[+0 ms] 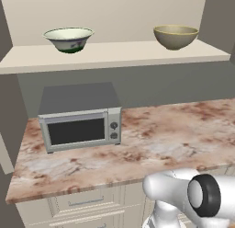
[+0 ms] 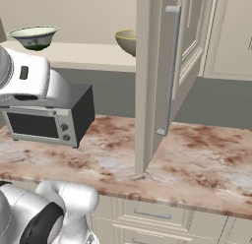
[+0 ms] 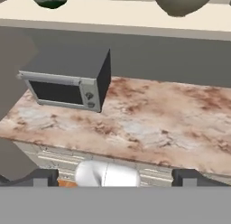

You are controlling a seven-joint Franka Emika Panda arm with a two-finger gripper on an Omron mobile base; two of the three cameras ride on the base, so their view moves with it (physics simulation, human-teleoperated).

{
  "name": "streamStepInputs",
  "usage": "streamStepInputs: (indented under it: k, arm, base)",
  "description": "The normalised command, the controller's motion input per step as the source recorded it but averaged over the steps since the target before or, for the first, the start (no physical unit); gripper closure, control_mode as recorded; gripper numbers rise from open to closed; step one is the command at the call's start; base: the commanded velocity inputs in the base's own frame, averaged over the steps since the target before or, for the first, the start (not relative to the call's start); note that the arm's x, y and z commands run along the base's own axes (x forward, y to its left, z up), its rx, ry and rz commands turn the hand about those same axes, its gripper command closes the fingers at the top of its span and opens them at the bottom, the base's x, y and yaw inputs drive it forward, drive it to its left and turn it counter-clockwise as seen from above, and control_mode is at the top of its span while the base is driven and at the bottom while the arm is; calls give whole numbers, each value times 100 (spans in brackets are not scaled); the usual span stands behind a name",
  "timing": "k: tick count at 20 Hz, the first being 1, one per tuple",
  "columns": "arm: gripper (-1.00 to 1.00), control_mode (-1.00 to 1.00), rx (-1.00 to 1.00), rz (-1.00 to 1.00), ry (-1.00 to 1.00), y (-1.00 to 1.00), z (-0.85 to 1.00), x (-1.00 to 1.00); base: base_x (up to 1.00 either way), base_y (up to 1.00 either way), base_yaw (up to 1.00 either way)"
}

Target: Move the bowls from the cabinet to the plates on the dining table.

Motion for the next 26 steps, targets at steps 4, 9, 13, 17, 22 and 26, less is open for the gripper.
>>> streamStepInputs:
  k: [4,9,13,17,22,26]
  arm:
    - [-100,-100,0,15,-6,26,-8,11]
    - [-100,-100,-1,1,-10,30,-10,35]
    - [-100,-100,-1,0,-1,51,-4,60]
    - [-100,-100,0,0,0,59,0,64]
    - [-100,-100,0,-2,0,48,4,61]
    - [-100,-100,0,-6,0,13,12,53]
  base:
    - [0,0,0]
    - [0,0,0]
    - [0,0,0]
    - [0,0,0]
    - [0,0,0]
    - [0,0,0]
